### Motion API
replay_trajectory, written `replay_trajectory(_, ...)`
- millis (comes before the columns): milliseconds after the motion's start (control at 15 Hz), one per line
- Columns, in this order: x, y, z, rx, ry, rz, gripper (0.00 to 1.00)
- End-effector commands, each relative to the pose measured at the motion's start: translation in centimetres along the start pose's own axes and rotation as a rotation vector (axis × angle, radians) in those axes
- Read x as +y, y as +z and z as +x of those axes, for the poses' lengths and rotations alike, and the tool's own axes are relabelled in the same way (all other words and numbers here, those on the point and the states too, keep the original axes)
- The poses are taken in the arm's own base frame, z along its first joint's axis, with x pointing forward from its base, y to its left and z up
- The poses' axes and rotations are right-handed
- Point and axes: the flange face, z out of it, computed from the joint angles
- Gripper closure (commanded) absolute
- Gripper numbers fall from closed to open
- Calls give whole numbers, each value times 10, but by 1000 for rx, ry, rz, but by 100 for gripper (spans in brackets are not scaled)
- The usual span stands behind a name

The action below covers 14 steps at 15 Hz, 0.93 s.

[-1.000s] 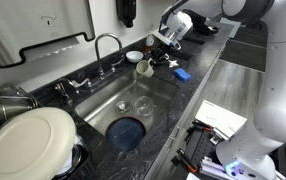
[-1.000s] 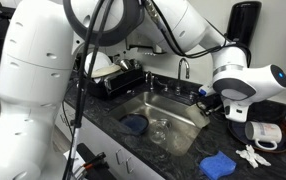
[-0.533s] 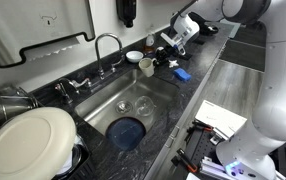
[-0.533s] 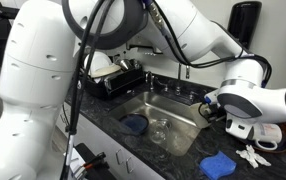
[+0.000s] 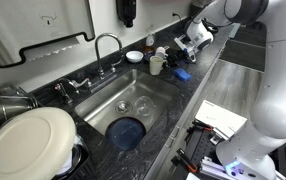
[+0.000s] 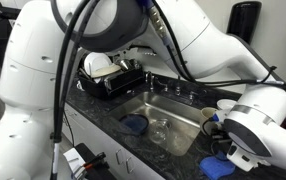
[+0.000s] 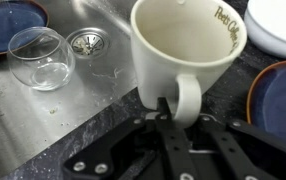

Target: Put the mug on the counter top

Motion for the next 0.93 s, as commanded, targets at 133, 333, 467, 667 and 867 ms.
replay_trajectory(133,7,2,12,11,13,6,57)
replay_trajectory(333,6,6,10,19,7,1,42)
replay_trajectory(467,6,9,9,23,10,-5,28)
replay_trajectory(667,8,12,7,54,22,-24,8)
replay_trajectory(867,10,7,-4,177,45,-60,0)
